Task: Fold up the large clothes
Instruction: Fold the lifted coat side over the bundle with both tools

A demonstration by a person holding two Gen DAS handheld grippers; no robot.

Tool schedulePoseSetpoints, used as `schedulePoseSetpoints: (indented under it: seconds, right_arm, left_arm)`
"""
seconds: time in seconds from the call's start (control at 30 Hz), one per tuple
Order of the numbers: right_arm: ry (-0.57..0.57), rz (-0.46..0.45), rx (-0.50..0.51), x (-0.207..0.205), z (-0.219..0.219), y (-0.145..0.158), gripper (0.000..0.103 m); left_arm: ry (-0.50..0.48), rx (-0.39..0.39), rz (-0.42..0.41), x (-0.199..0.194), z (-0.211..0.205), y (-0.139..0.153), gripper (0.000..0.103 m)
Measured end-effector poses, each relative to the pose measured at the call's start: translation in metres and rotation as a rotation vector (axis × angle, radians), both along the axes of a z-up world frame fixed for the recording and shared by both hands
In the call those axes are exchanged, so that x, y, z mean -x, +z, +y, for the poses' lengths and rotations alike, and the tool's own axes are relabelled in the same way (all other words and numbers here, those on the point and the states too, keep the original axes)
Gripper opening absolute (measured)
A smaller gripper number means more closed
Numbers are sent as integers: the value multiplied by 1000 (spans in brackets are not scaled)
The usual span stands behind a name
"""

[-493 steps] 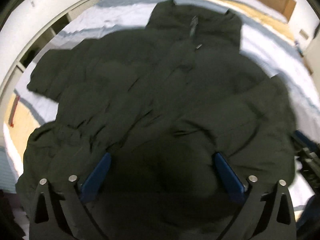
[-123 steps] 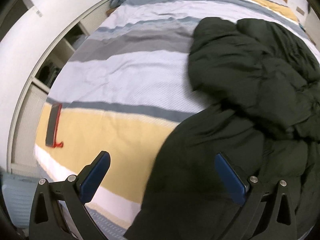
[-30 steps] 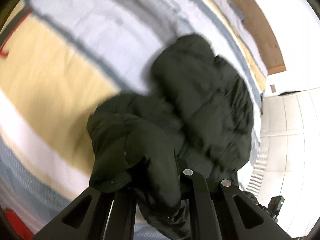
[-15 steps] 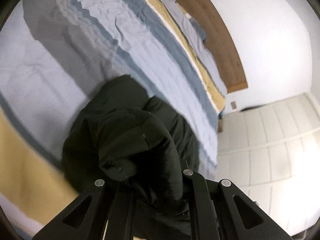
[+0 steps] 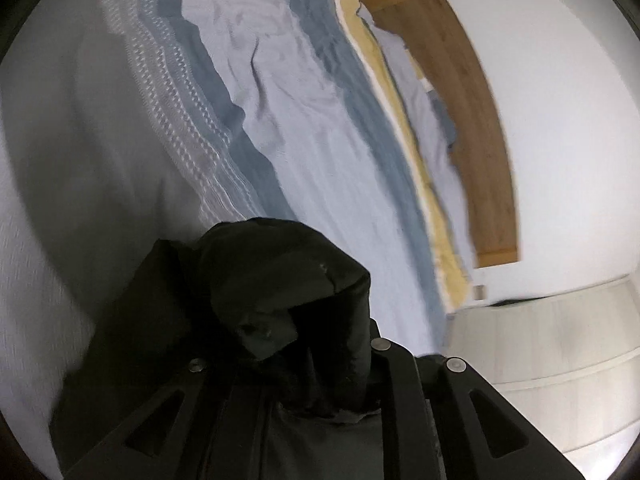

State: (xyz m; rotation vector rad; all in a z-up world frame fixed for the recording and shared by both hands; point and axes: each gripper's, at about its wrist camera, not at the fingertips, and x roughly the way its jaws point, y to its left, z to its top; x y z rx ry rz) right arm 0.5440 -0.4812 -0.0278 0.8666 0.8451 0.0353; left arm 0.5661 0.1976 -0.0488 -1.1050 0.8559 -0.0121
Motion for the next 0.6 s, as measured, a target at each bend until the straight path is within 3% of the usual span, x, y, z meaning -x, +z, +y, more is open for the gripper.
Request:
schedulePoseSetpoints:
  seconds: [0.13,0.27,0.33,0.43,0.53,0.6]
  right_arm:
    - [-11,55,8,-22,3,-33,10]
    - [-2,92,41,-29,7,-41,11]
    - [4,95,49,-29,5,-36,11]
    - [6,78,32,-26,0,-24,17]
    - [-3,62,-1,-24,-6,-12,33]
    - [-14,37,-33,-22,-9,-4,55]
  left_arm:
    - [-53,-89,34,-28,-8,-26,17]
    - [-90,-76,40,-35,-11,-36,28]
    - [-100,-68,22,-33,-10,-28,54]
    - [-84,-43,-13,-30,-3,-6,81]
    - [-73,-66,-30,-27,2,16,86]
    - [-73,-89,-48,-25,6,32,88]
